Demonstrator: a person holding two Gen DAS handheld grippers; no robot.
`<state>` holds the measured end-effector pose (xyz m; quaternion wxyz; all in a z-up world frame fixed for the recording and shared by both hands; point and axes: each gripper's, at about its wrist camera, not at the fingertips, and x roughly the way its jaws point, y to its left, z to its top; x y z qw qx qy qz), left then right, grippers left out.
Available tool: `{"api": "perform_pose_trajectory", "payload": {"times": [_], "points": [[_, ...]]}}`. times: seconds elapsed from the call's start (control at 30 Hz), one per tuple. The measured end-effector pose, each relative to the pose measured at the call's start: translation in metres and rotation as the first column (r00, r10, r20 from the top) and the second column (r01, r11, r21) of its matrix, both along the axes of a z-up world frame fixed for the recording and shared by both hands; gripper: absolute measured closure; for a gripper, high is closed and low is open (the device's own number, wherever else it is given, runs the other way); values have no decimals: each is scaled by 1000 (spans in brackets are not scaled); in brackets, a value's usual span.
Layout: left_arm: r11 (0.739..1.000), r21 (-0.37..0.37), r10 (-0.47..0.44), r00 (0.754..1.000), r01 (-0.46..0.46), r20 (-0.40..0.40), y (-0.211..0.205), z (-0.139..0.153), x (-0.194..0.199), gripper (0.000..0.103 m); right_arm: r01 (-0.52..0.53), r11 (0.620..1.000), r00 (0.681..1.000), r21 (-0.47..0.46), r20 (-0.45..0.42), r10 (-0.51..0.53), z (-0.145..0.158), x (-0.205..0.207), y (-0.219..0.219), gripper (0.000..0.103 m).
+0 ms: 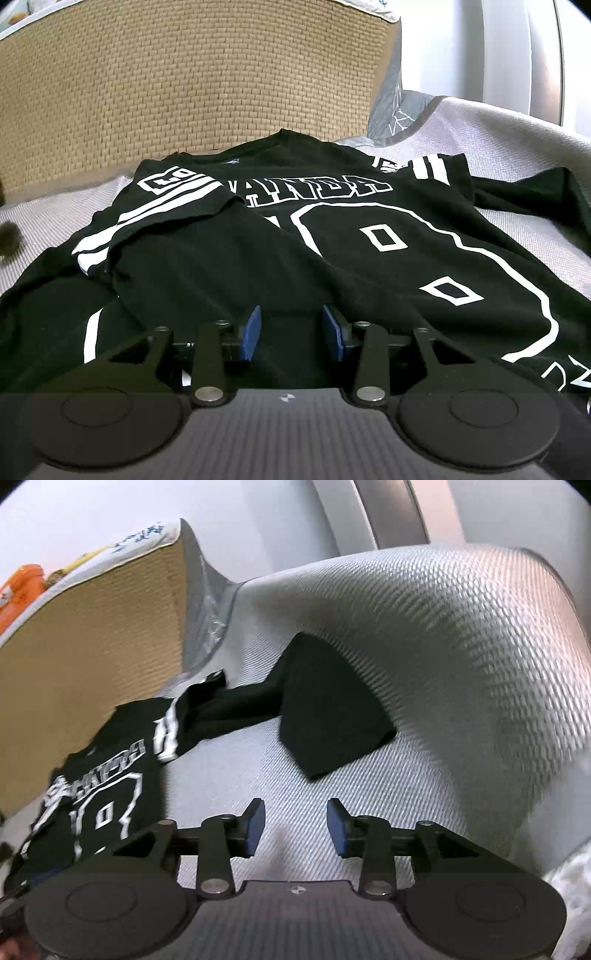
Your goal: Fold clothes
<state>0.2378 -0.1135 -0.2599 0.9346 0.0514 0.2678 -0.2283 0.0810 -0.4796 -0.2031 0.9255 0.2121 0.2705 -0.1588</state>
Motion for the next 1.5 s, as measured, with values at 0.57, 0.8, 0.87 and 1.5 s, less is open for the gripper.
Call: {"api": "perform_pose_trajectory", "payload": {"times": [0.57, 0.8, 0.87, 1.5], "points": [[1000, -3, 1, 1000, -1, 8, 1, -1, -1, 61, -12, 900, 979, -437, -187, -77, -12, 68, 20, 45], [1000, -10, 0, 1000, 1, 8, 3, -1, -1, 61, -147, 779, 956, -610, -289, -46, -25, 85, 29, 62], [1000, -12, -1, 1000, 1, 8, 3, -1, -1, 61, -155, 750, 944, -643, -320, -79, -23, 89, 25, 87], [999, -33, -2, 1000, 2, 1, 5, -1, -1, 61, -28, 984, 945, -173, 316, 82, 131, 18, -39, 91]]}}
